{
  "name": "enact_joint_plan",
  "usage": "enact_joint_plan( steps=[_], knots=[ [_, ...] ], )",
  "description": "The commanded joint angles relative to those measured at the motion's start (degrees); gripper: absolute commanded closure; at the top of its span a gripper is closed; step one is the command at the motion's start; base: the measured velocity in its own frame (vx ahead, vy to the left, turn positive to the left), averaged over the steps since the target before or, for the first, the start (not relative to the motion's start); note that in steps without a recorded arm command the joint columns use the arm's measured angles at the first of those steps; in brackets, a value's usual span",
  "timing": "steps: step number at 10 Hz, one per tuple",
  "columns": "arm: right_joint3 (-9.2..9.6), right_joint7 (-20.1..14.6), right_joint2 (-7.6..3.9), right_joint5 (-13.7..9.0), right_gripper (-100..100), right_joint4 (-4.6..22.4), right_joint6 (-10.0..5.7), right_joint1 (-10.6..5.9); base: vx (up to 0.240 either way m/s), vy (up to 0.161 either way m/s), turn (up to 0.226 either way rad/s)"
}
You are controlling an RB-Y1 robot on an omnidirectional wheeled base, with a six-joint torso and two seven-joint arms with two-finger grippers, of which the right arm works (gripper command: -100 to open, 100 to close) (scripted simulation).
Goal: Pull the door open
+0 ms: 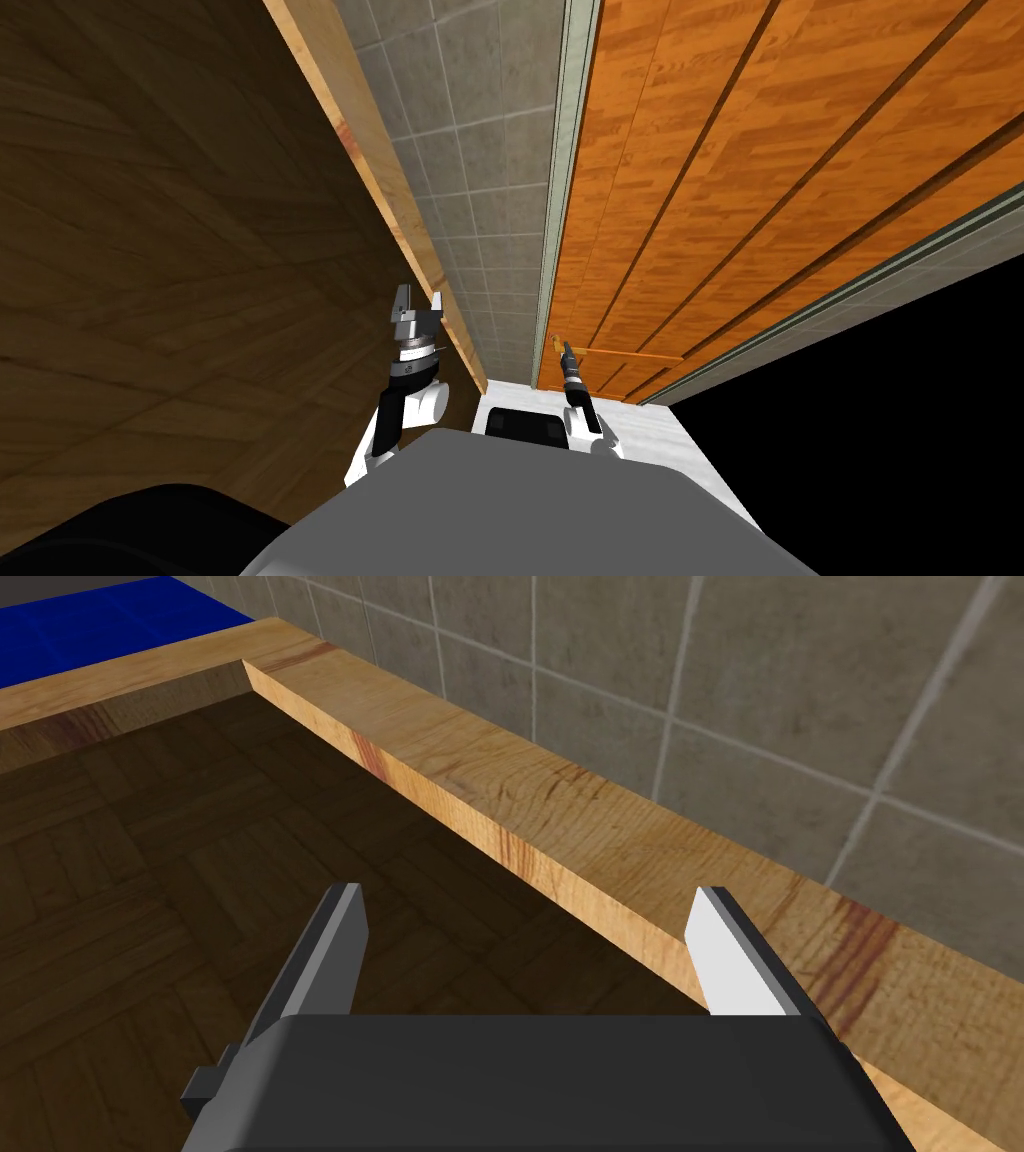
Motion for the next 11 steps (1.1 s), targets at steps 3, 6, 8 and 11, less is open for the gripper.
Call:
enact_joint_plan(
  steps=[3,6,8,11],
  knots=[
    [0.00,0.0,0.00,0.0,100,0.0,0.00,0.00,0.015,0.003,-0.003],
    [0.00,0.0,0.00,0.0,100,0.0,0.00,0.00,-0.019,-0.005,0.006],
    [0.08,-0.2,-0.41,0.0,100,0.1,0.02,0.04,-0.054,-0.012,0.014],
    [0.19,-0.7,-1.19,-0.1,100,0.1,-0.15,-0.01,-0.183,-0.039,0.030]
  ],
)
